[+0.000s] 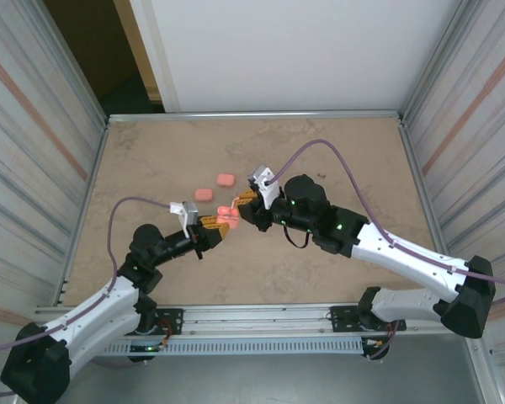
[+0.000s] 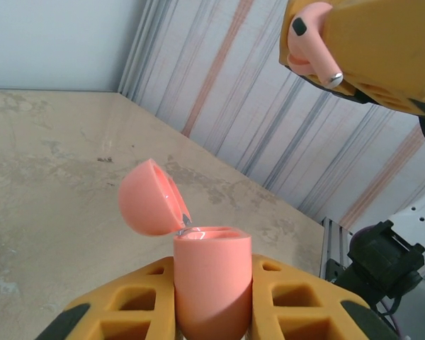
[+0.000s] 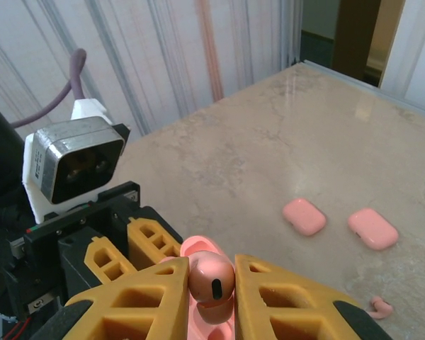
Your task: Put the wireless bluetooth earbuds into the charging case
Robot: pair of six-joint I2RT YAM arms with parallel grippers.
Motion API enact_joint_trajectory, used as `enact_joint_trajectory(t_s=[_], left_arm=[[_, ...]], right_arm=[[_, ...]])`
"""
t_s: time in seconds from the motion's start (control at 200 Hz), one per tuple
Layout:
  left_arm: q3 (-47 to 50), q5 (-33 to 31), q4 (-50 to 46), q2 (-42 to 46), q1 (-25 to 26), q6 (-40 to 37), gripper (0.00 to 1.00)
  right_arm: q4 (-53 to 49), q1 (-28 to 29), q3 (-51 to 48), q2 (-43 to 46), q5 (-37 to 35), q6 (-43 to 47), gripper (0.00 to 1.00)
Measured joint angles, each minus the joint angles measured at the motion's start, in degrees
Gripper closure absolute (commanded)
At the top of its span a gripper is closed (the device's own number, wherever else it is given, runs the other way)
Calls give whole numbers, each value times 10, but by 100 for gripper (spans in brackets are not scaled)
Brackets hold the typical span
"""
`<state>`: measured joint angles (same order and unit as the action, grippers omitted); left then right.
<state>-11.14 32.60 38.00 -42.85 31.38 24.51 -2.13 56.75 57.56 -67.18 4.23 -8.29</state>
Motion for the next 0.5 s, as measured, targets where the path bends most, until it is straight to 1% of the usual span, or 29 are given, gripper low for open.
enact_joint_trajectory(t_s=[0.501], left_arm=[[0,9,13,-1,2,0,100]], right_arm=[[6,7,0,-48,1,0,78]])
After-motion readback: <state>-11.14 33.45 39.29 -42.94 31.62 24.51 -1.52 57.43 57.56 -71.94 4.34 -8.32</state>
